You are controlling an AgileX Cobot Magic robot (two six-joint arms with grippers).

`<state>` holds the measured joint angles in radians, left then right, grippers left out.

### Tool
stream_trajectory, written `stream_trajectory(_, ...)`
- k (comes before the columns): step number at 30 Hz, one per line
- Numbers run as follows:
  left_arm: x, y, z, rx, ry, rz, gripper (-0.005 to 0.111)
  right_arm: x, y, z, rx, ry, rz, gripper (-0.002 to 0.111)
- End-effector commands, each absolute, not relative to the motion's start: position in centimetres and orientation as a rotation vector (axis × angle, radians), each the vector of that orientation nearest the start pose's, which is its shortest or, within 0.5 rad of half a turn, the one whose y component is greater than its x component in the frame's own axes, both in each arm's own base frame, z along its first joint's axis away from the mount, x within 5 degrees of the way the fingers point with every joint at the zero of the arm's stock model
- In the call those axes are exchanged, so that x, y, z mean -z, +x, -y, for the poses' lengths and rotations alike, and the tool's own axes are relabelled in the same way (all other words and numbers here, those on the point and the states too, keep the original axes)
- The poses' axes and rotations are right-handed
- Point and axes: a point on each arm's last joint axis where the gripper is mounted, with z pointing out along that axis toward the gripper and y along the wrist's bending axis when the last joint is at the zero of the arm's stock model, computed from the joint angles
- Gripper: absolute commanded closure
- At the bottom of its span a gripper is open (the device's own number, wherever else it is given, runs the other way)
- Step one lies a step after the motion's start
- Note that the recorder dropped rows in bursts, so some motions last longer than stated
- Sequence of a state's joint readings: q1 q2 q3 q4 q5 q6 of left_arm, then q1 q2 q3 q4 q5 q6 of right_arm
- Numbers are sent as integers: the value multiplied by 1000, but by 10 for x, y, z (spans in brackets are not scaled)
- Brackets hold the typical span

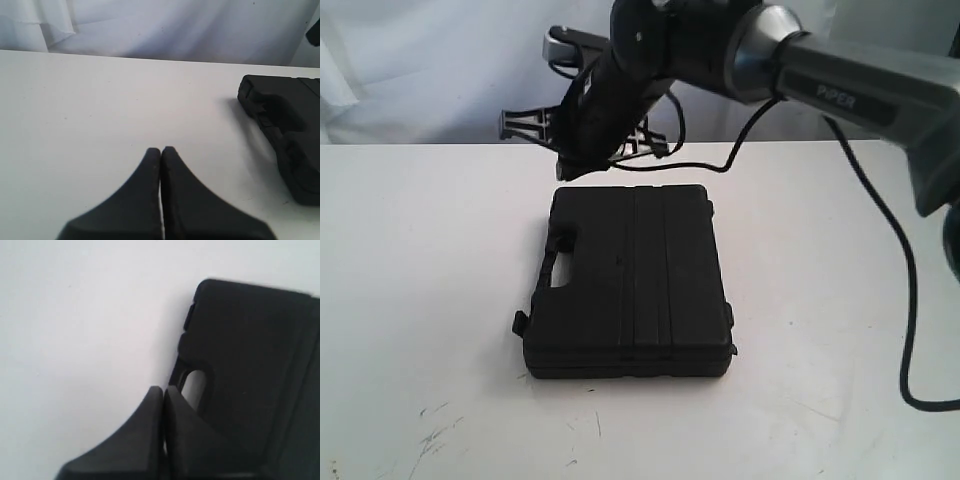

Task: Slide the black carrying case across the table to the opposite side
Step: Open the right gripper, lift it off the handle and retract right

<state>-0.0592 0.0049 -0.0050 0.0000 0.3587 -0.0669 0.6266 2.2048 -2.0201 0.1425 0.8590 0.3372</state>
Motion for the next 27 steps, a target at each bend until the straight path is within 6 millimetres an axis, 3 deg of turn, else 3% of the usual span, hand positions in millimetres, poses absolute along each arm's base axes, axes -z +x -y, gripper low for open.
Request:
stream_trajectory(1,-182,53,3,90,-13,-1829,107,-279,400,-283,-385,-388,-2478,108)
stream_trajectory(5,-182,53,3,90,-13,-1829,107,-281,385,-272,-364,-453,-2417,108)
stream_trajectory(11,-182,53,3,90,-13,-1829,107,-287,346,-245,-427,-454,-2282,108)
stream_trajectory(17,-182,53,3,90,-13,-1829,107,-308,298,-211,-486,-428,-2122,108)
stream_trajectory(21,-182,53,3,90,-13,-1829,107,-321,271,-192,-478,-434,-2118,108)
stream_trajectory(27,-182,53,3,90,-13,-1829,107,-345,246,-174,-479,-423,-2131,108)
